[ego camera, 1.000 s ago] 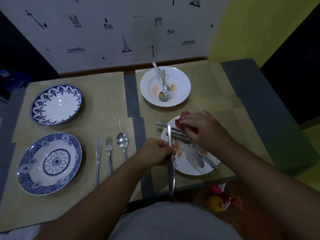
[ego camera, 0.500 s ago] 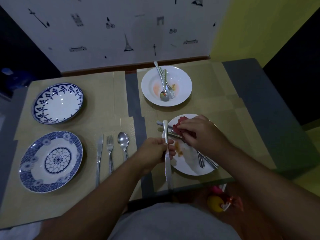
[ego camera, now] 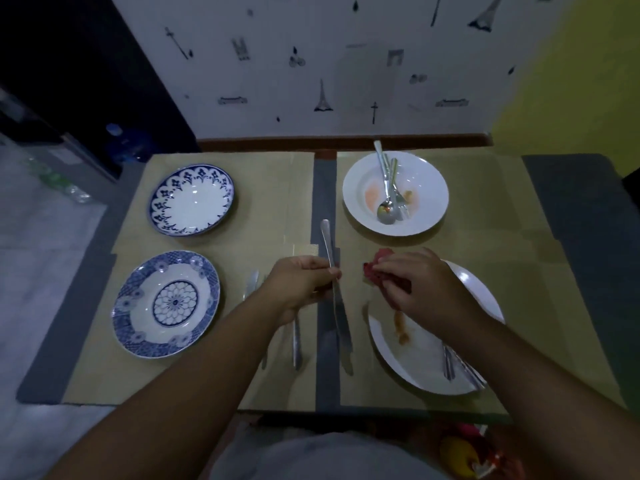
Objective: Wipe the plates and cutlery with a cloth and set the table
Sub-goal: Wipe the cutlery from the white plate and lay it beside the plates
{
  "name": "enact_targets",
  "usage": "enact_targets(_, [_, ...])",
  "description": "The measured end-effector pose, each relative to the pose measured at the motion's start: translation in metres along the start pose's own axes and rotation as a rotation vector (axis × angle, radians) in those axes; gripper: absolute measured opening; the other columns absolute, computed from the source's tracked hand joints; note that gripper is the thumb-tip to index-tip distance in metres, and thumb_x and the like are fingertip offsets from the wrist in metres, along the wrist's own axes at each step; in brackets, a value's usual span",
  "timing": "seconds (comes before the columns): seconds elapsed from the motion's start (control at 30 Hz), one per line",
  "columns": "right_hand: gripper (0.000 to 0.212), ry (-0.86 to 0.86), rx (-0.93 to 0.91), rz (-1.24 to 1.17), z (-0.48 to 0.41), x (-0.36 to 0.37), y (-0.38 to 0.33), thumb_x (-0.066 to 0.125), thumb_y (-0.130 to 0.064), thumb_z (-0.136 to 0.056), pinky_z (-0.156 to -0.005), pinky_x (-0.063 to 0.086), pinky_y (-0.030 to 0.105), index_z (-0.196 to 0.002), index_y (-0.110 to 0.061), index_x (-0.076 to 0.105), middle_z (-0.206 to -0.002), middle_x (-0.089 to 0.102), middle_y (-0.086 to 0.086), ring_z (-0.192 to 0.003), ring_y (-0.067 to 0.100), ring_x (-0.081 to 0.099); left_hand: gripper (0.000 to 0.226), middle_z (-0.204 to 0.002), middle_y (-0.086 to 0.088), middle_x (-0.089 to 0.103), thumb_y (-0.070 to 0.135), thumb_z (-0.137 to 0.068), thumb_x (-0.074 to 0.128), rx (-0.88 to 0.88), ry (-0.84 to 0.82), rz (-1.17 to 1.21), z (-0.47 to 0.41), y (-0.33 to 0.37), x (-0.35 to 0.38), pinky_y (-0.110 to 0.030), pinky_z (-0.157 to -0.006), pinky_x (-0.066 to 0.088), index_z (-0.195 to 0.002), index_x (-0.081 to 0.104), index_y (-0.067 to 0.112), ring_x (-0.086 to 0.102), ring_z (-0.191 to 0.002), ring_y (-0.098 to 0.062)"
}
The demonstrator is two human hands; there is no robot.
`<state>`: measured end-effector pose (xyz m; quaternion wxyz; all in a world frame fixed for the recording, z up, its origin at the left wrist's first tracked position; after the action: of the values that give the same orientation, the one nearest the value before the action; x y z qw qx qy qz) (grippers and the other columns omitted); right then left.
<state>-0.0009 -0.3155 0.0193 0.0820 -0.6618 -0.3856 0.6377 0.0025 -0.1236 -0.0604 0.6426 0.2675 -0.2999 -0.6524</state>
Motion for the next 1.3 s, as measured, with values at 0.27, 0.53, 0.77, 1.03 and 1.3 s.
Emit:
enact_targets(0.27, [0.030,-0.027,-0.042,0.010,-0.058,0.032,-0.037,0.078,-0.007,-0.077,-0.080,0.038,0.013,-0.105,-0.019,0.075,-0.101,0.072,-0.007,-0.088,0.007,0.059,0.010,-0.093,-0.011,0.075,0.003,-0.089,0.072,0.038,0.139,0.086,-0.042,0.060,-0.115,-0.030,-0.074,0.062,-0.098,0.072,0.005,0.068,-0.076,-0.017])
enact_targets(0.53, [0.040,-0.034,0.133,-0.011,-0.085,0.061,-0.037,0.080,-0.011,-0.075,-0.087,0.040,0.015,-0.112,-0.024,0.072,-0.110,0.067,-0.015,-0.101,0.005,0.061,0.012,-0.101,-0.021,0.074,-0.003,-0.087,0.071,0.020,0.255,-0.017,-0.121,0.082,-0.174,-0.040,-0.086,0.061,-0.085,0.075,0.009,0.069,-0.086,-0.025])
enact_targets(0.77, [0.041,-0.062,0.267,-0.019,-0.078,0.079,-0.020,0.080,-0.011,-0.075,-0.089,0.041,0.020,-0.112,-0.029,0.072,-0.111,0.068,-0.017,-0.104,0.007,0.059,0.023,-0.102,-0.010,0.077,0.003,-0.086,0.071,0.033,0.260,-0.272,-0.155,0.053,-0.163,-0.042,-0.094,0.058,-0.106,0.078,0.014,0.073,-0.094,-0.025])
enact_targets(1.03, [0.041,-0.090,0.270,-0.007,-0.079,0.085,-0.023,0.080,-0.011,-0.076,-0.088,0.042,0.020,-0.113,-0.028,0.072,-0.110,0.065,-0.020,-0.103,0.003,0.056,0.024,-0.108,-0.008,0.077,0.010,-0.089,0.071,0.288,0.391,-0.629,-0.135,0.074,-0.160,-0.027,-0.091,0.052,-0.111,0.077,0.009,0.071,-0.099,-0.020])
enact_targets(1.3, [0.042,-0.052,0.225,-0.042,-0.079,0.088,-0.026,0.081,-0.009,-0.074,-0.085,0.045,0.024,-0.110,-0.027,0.073,-0.106,0.066,-0.021,-0.101,-0.006,0.052,0.035,-0.137,-0.016,0.056,0.022,-0.102,0.048,0.510,0.135,-1.085,-0.082,0.043,-0.100,-0.035,-0.105,0.043,-0.131,0.057,0.005,0.051,-0.130,-0.030])
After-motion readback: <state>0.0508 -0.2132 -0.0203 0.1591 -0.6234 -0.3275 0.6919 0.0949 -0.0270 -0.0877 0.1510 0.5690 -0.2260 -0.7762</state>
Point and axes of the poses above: each hand's wrist, its own z-axis away from the middle knuckle, its own x-axis out of the palm, y = z × x, the point moved 8 cm from there along -z, towards the middle knuckle
